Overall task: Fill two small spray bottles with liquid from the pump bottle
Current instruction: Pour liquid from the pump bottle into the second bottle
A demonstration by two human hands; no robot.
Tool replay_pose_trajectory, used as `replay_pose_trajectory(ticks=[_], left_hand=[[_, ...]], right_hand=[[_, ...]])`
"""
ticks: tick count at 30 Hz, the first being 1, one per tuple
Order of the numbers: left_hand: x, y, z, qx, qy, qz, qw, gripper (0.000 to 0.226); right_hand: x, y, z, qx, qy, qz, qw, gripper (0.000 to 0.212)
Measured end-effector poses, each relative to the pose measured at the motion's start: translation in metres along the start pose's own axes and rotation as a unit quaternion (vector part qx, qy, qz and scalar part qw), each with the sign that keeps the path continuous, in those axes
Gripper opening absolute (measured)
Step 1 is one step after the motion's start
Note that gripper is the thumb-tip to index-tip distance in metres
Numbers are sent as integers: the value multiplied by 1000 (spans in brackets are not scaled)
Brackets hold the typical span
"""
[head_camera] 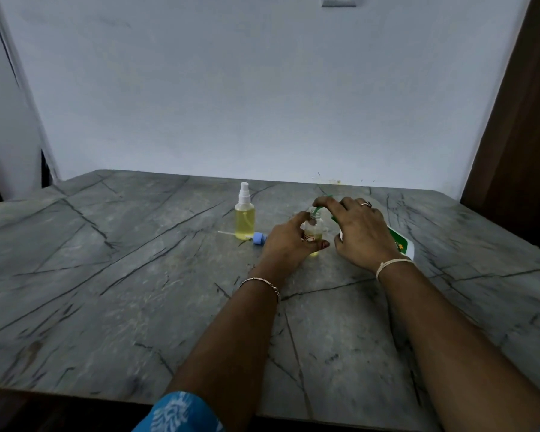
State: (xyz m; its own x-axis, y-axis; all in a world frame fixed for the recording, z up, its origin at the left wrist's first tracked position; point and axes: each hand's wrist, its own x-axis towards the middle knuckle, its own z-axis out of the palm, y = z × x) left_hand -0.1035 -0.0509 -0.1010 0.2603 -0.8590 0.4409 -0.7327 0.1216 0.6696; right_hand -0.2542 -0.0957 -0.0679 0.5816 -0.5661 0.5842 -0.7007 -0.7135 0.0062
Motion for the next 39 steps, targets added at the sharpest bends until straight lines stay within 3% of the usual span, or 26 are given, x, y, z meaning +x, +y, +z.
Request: replay_pose_trajectory(ticks=[4, 13, 21, 30, 39], left_hand=[[0, 0, 0, 2, 7, 0, 1000, 50], [2, -3, 2, 1, 8, 10, 1000, 54], [2, -2, 2, 12, 9, 3, 1000, 51], [3, -3, 2, 11, 4, 3, 1000, 56], [3, -3, 2, 17, 4, 5, 1000, 52]], right_hand=[[-3, 2, -2, -10, -11, -9, 1000, 79], [2, -2, 2, -3, 11, 2, 1000, 65], [-3, 3, 0, -9, -3, -6, 1000, 76], [3, -3, 2, 1, 13, 8, 1000, 65], [-2, 3, 1, -10, 2, 0, 1000, 74]])
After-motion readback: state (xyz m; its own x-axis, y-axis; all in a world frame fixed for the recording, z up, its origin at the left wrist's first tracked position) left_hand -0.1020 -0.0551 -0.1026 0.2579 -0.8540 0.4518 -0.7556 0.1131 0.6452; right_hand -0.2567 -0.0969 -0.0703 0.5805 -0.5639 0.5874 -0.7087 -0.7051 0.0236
